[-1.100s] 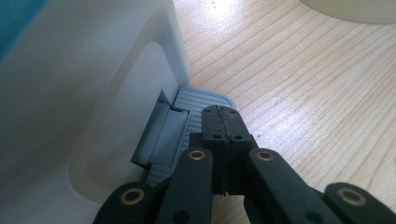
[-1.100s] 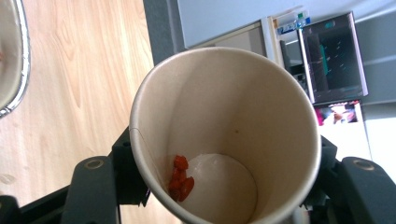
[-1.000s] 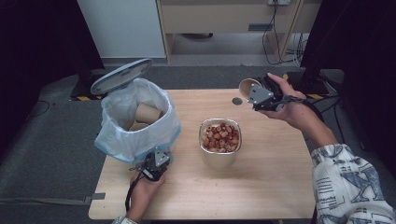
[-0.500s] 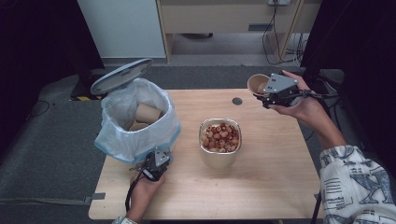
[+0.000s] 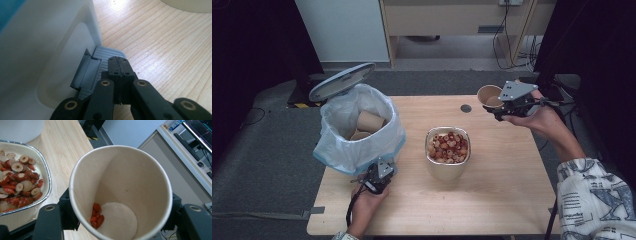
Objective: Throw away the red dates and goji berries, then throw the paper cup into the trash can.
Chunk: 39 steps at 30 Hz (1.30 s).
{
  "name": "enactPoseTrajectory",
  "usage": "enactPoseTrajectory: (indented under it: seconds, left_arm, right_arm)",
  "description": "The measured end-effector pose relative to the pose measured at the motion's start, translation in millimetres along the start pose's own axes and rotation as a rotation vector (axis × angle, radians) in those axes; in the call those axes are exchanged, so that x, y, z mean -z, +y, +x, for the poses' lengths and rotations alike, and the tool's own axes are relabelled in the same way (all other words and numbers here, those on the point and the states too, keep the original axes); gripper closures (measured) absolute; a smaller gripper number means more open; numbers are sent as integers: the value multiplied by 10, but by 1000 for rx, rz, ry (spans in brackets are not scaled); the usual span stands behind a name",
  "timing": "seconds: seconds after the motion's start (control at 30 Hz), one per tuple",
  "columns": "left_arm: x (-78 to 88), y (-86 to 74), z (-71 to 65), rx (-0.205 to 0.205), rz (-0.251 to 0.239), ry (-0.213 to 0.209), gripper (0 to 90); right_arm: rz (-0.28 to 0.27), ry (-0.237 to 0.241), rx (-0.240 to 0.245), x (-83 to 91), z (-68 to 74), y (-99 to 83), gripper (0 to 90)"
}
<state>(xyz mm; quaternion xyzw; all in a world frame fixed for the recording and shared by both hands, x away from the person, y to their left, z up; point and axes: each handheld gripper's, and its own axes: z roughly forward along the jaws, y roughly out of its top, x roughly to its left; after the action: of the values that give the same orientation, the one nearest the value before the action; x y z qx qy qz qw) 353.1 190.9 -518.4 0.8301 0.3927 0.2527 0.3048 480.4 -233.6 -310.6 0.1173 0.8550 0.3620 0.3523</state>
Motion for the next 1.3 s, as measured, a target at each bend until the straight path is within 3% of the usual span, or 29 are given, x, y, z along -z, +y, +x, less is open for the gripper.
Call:
enactPoseTrajectory:
  seconds: [0.7,0.87,1.1,1.3]
  left_arm:
    - [0,1,0,-1,0,0,893]
    - [-1,1,-1,-1,0,1,893]
    - [0,1,-2,-2,0,1,892]
    - [0,1,-2,-3,1,1,892]
  right_arm:
    - [-14,97,-111,-64,87,-153,348]
    - [-21,120,-168,-47,54,-178,347]
    - [-41,161,-226,-53,-7,-154,346]
    - [-57,186,-241,-89,-4,-83,344]
